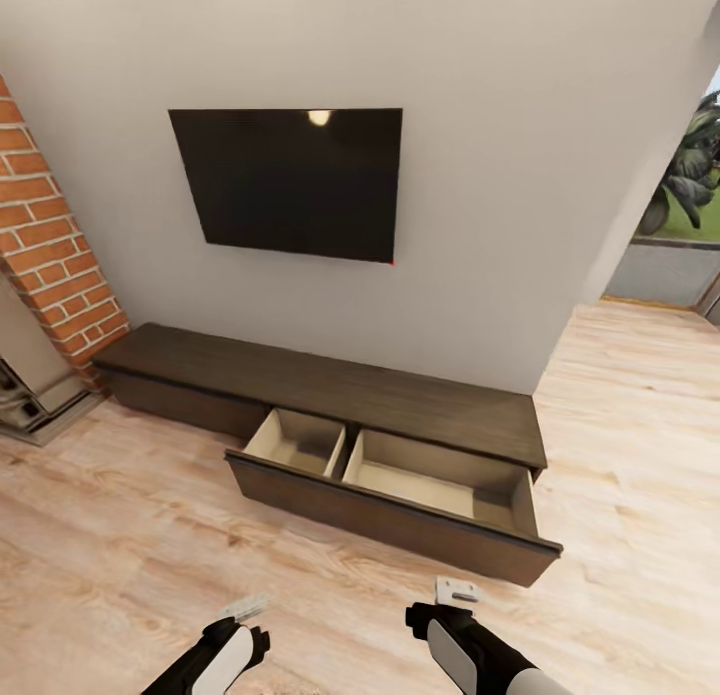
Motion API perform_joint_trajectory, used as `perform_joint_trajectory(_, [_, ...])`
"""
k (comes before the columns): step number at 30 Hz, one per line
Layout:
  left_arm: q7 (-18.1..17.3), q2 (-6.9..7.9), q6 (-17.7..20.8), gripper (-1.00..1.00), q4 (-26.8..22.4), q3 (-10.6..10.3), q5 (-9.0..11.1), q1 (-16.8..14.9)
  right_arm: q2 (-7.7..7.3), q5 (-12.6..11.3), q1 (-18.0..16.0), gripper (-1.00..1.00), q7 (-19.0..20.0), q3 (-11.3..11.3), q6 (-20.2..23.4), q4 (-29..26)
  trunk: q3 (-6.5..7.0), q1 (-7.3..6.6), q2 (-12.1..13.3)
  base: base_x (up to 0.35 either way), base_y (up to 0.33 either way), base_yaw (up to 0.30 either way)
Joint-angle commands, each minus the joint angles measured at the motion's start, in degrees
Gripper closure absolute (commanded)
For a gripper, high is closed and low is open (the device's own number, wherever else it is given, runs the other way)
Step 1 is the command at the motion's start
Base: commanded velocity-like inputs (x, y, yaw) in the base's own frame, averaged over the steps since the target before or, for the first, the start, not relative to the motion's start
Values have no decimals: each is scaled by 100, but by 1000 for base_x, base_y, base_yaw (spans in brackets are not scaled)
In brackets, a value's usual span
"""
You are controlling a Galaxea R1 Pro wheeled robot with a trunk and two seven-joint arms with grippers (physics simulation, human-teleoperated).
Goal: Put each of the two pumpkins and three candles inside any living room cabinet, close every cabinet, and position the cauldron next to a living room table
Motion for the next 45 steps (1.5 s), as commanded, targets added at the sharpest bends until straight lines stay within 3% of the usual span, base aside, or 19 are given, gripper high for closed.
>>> perform_joint_trajectory(1, [45, 9, 18, -100, -12, -43, 37, -5, -6, -34, -5, -100, -46, 48, 26, -11, -8, 1, -7, 0, 170, 291])
perform_joint_trajectory(6, [45, 10, 15, -100, -12, -41, 37, -5, -4, -34, -5, -100, -45, 69, 25, -11, -8, 1, -7, 42, 199, 291])
perform_joint_trajectory(10, [45, 10, 13, -100, -12, -41, 37, -5, -7, -40, -5, -100, -52, 323, 8, -11, -8, 1, -7, 132, 141, 291])
perform_joint_trajectory(14, [46, 10, 13, -100, -12, -41, 35, -5, -7, -42, -5, -100, -53, 401, 7, -11, -8, 1, -7, 149, 109, 291])
perform_joint_trajectory(45, [47, 10, 4, -100, -3, -41, 35, -5, -7, -42, -5, -100, -54, 426, 1, -11, -8, 1, -7, 146, 85, 291])
